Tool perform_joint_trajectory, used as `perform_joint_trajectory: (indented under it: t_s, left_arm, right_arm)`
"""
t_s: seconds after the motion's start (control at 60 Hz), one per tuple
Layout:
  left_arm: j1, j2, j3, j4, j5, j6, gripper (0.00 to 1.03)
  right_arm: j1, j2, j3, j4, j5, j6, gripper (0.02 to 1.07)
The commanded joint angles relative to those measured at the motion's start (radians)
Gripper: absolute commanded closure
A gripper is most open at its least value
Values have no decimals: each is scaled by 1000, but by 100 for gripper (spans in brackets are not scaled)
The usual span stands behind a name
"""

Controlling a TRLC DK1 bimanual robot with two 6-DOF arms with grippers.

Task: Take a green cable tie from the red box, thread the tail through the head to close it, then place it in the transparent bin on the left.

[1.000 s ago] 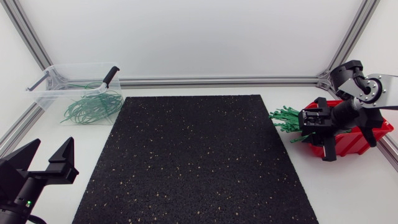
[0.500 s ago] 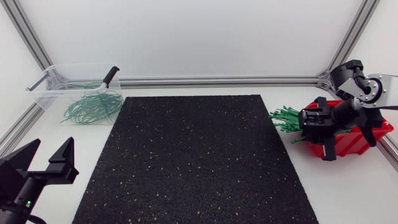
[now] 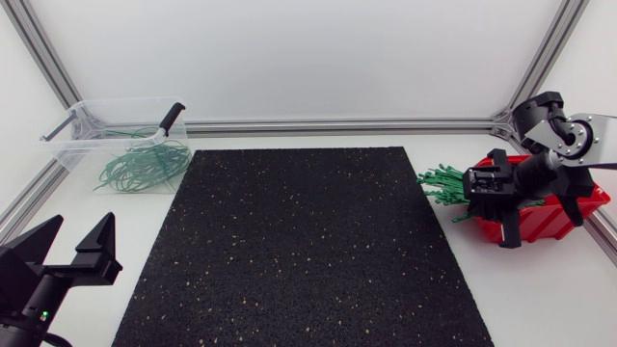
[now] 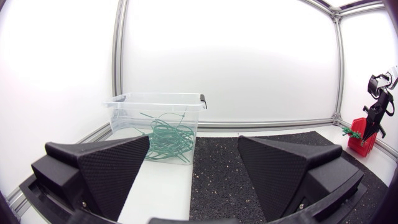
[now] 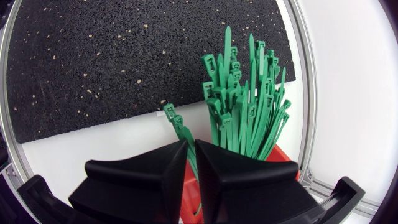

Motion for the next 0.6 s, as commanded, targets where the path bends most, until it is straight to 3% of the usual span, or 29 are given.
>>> perform_joint_trajectory:
  t_s: [0.0,0.583]
  left_arm:
    - [-6,-9,-41,-12,-3,-16,4]
    - [-4,-9,-41,-12,-3,-16,4]
  right_arm:
    - [4,2,22,7,-1,-19,93]
    - [0,-44,67,-58,-35,-7,100]
